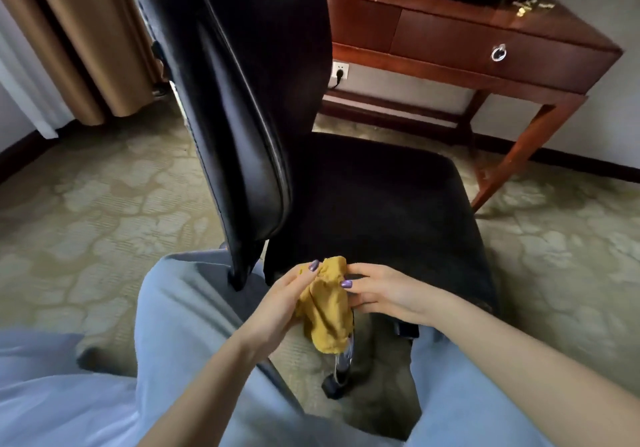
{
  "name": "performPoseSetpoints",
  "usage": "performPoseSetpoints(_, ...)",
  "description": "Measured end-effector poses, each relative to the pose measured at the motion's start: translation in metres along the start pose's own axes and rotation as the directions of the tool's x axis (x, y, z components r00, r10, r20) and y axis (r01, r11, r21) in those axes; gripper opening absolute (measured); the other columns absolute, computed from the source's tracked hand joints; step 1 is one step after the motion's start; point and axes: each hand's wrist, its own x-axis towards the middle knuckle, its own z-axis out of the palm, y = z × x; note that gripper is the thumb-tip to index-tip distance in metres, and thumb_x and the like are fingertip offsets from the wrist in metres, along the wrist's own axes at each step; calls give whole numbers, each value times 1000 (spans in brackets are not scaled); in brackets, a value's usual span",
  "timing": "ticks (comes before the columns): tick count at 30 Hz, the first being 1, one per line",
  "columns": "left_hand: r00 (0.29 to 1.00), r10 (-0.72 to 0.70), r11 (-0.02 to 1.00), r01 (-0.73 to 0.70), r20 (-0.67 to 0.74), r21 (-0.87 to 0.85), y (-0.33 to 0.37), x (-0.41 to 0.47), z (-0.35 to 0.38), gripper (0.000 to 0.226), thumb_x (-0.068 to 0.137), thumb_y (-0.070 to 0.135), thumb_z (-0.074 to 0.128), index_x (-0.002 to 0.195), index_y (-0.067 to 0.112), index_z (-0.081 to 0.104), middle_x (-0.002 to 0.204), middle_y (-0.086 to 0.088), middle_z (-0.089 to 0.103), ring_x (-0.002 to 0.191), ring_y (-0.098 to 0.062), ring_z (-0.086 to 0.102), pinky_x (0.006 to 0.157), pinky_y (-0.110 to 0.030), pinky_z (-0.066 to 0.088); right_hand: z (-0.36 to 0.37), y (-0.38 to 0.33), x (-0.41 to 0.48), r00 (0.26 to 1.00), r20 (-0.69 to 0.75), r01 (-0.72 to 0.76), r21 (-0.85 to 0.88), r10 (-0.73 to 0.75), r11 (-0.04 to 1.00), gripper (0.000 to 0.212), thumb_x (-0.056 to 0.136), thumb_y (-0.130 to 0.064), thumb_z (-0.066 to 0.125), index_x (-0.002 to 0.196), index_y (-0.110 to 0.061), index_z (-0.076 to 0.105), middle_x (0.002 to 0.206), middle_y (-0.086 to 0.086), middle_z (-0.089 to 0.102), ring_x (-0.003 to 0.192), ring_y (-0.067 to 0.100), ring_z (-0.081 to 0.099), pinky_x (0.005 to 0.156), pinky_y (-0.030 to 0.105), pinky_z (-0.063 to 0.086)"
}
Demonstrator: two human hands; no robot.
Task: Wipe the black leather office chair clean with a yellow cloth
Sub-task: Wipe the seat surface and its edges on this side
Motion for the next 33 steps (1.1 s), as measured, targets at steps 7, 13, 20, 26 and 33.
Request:
performPoseSetpoints(7,995,-49,945,74,-87,317,-29,22,-6,27,87,30,66,112,30,57,110,4,64,105,-14,61,89,-31,51,-4,38,16,995,-37,-85,202,95,976,38,85,-24,68,119,-8,62,120,12,66,116,27,59,107,46,40)
performPoseSetpoints(13,998,-51,973,44,26,226,-35,27,-10,26,97,13,51,117,27,56,110,-5,65,99,-15,62,83,-28,50,-1,37,34,988,-80,-119,135,130,984,36,87,-15,68,120,-18,56,120,6,64,116,20,59,107,44,41)
performPoseSetpoints(20,999,35,924,-40,20,380,-13,51,-35,29,94,13,55,119,27,53,96,9,59,83,1,56,71,-12,45,-14,9,56,998,-35,-59,23,60,998,45,84,-8,69,125,-17,54,121,10,62,111,20,62,95,36,52)
performPoseSetpoints(26,998,41,889,-11,-55,458,3,70,-59,25,85,20,69,108,27,61,95,7,64,88,-8,61,75,-17,53,-25,-31,68,994,-113,-26,-264,-4,964,19,80,-14,73,95,-20,64,101,4,66,98,16,64,81,25,54)
performPoseSetpoints(33,992,110,570,-19,-54,821,-10,76,-77,62,89,18,62,144,14,34,138,-8,48,129,-20,44,99,-16,29,-29,-91,86,916,-274,70,-609,-292,790,16,78,-15,70,86,-26,63,83,-7,62,81,11,60,65,21,48)
